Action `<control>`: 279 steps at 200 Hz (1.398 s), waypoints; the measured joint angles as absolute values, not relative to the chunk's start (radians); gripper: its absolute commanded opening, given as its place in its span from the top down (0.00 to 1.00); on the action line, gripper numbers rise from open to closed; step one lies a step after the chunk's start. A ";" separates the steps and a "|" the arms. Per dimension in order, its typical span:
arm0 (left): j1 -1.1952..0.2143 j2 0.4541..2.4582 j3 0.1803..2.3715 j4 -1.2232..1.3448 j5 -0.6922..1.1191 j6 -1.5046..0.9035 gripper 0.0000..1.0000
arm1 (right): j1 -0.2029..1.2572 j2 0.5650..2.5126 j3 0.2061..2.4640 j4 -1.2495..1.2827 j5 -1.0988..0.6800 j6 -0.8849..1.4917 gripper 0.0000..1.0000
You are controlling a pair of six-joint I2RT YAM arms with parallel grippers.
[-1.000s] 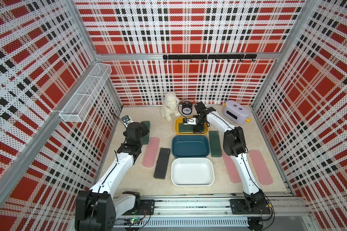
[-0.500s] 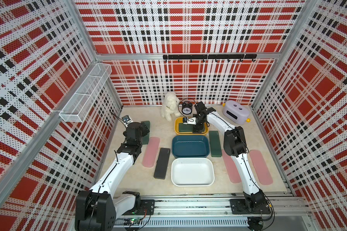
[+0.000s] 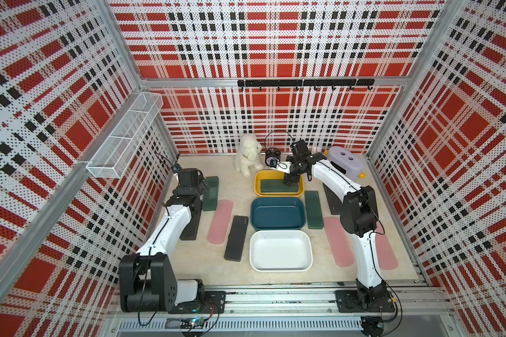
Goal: Place the pencil cases by color into the storage box
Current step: Place the pencil case at the storage box, then pick up the pencil case from the center of the board.
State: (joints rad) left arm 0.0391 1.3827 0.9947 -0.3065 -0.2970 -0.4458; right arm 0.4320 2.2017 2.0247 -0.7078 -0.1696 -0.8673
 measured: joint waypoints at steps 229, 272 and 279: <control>0.195 1.823 1.165 -0.717 -0.153 -0.072 0.10 | 0.432 1.903 1.499 -0.462 -0.129 -0.619 0.00; 0.202 1.855 1.185 -0.717 -0.136 -0.055 0.10 | 0.432 1.903 1.489 -0.457 -0.126 -0.603 0.00; 0.202 1.857 1.185 -0.717 -0.134 -0.054 0.11 | 0.432 1.903 1.489 -0.456 -0.127 -0.600 0.00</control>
